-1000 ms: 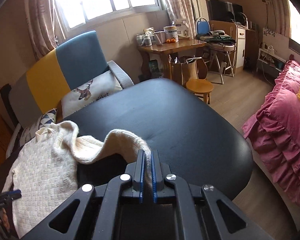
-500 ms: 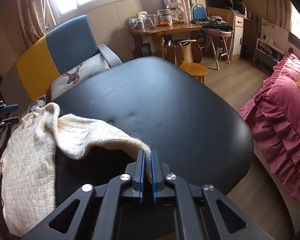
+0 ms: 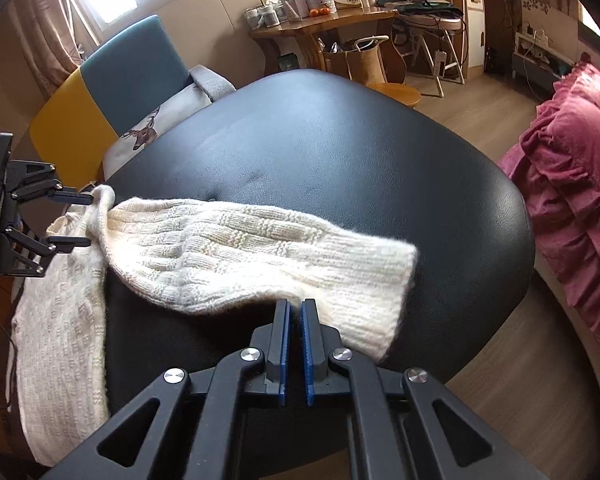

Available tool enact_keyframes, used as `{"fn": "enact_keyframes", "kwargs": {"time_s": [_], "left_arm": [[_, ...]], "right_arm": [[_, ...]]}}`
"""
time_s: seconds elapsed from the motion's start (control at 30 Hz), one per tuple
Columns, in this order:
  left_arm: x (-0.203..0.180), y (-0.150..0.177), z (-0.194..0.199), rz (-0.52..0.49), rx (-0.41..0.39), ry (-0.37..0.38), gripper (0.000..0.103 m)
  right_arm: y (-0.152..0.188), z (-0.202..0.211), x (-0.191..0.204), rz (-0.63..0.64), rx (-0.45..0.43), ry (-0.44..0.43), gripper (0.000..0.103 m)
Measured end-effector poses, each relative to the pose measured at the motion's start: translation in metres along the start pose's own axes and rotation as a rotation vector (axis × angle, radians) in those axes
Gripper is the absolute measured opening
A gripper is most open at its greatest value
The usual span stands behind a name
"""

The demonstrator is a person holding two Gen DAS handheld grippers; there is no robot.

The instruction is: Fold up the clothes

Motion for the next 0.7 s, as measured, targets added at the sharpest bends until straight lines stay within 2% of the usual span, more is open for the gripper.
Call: {"fn": "enact_keyframes", "kwargs": {"time_s": [0.13,0.17,0.2,0.23,0.27,0.3,0.37,0.47,0.57,0.6,0.67,0.7], "left_arm": [[-0.011,0.001,-0.020,-0.056,0.050,0.037,0.045],[-0.011,0.001,-0.023,-0.053,0.053,0.037,0.045],[-0.013,0.002,-0.025,-0.028,0.059,0.058,0.044],[-0.013,0.003,-0.027,0.006,0.062,0.070,0.037],[-0.012,0.003,-0.027,0.045,0.052,0.065,0.018],[-0.010,0.003,-0.027,0.085,0.041,0.058,0.011],[-0.005,0.000,-0.019,0.179,-0.016,0.043,0.011],[0.002,-0.002,-0.005,0.307,-0.099,0.020,0.011],[0.008,-0.001,0.009,0.381,-0.144,-0.005,0.011],[0.008,0.000,0.012,0.397,-0.151,-0.011,0.011],[0.007,0.002,0.018,0.412,-0.161,-0.027,0.011],[0.006,0.002,0.020,0.415,-0.166,-0.033,0.011]], "right_arm": [[0.007,0.011,-0.001,-0.206,0.020,-0.181,0.010],[0.009,0.014,0.000,-0.248,0.019,-0.231,0.014],[0.012,0.017,0.000,-0.291,0.016,-0.269,0.024],[0.016,0.019,-0.002,-0.336,0.010,-0.283,0.024],[0.020,0.020,-0.007,-0.389,0.006,-0.285,0.024],[0.025,0.021,-0.012,-0.453,0.004,-0.295,0.025],[0.034,0.021,-0.023,-0.580,-0.003,-0.310,0.025],[0.037,0.016,-0.038,-0.713,-0.058,-0.300,0.029],[0.037,0.001,-0.049,-0.849,-0.103,-0.254,0.032],[0.036,-0.004,-0.051,-0.884,-0.120,-0.242,0.030],[0.027,-0.013,-0.046,-0.851,-0.139,-0.218,0.028],[0.022,-0.015,-0.041,-0.790,-0.147,-0.186,0.022]]}}
Point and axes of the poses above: each gripper's, at about its wrist camera, not at the fingertips, and z roughly against the way its jaws point, x to its left, y to its underside, the point moved 9 cm from there along -z, roughly the way its jaws point, and after that the axes turned 11 degrees about -x, right-handed, at the moved point
